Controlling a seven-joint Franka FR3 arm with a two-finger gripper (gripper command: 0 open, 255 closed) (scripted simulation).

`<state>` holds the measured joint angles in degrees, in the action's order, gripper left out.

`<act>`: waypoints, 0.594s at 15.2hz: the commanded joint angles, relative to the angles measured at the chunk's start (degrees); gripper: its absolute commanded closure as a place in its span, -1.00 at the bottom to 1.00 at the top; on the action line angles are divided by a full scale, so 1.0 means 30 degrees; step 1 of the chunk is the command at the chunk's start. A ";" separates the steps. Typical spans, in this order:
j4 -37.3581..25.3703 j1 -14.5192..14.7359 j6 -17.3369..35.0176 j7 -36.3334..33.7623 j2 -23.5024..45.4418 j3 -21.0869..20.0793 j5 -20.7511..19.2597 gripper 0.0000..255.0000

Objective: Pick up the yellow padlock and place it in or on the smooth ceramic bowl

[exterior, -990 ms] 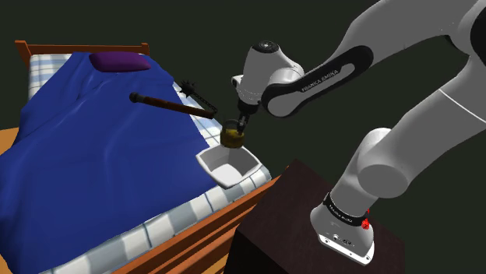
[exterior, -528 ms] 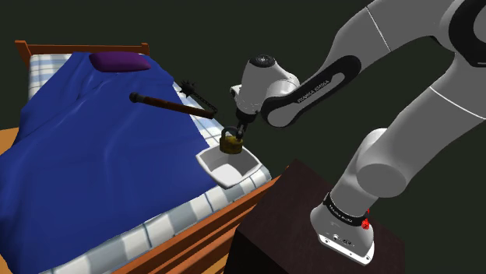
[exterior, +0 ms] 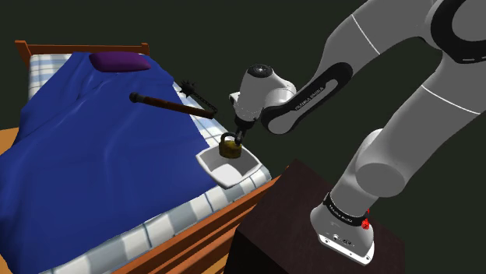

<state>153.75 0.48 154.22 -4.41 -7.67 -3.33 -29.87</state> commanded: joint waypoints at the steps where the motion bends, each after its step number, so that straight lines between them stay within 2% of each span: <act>1: -0.0004 -0.0007 0.0020 -0.0013 0.0012 0.0001 -0.0019 1.00; 4: -0.0004 -0.0007 0.0020 -0.0013 0.0012 0.0001 -0.0019 1.00; 5: -0.0005 -0.0008 0.0022 -0.0015 0.0015 0.0000 -0.0021 -1.00; 9: -0.0008 -0.0009 0.0023 -0.0014 0.0018 0.0001 -0.0022 -1.00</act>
<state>153.73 0.45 154.29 -4.45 -7.61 -3.32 -29.93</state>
